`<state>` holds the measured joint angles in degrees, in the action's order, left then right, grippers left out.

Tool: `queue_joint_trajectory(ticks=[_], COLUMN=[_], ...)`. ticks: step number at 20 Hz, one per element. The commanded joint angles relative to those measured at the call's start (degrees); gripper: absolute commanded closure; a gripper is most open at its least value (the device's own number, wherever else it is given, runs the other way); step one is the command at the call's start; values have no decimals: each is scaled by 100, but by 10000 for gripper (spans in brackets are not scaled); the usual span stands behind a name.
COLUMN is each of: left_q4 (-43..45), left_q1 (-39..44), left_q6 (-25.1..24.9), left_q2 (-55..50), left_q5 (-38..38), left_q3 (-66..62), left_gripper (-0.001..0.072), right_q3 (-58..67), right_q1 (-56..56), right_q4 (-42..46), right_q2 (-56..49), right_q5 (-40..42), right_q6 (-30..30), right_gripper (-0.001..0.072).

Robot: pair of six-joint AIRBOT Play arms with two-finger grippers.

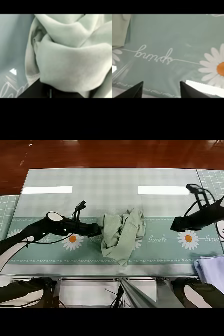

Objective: Fold the shirts.

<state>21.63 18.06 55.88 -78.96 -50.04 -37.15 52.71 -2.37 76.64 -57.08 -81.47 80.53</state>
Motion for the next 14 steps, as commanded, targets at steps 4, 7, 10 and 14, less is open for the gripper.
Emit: queue_joint_trajectory(ticks=[4,7,10,14], left_q4=[-4,-4,-7,-9], left_q1=[-31,-31,-31,-31], left_q6=[-24,-144,-144,-144], left_q2=[-17,-4,46,68], left_q5=[-356,-573,-610,-612], left_q3=[-52,-55,-55,-57], left_gripper=[681,681,681,680], right_q3=[-1495,-2063,-2396,-2450], right_q1=[221,874,1735,2688], right_q4=[-3062,-3329,-3327,-3512], right_q2=[-2,-2,-2,-157], right_q5=[1344,2223,3379,4951], right_q6=[-431,-433,-105,544], right_gripper=[110,110,111,115])
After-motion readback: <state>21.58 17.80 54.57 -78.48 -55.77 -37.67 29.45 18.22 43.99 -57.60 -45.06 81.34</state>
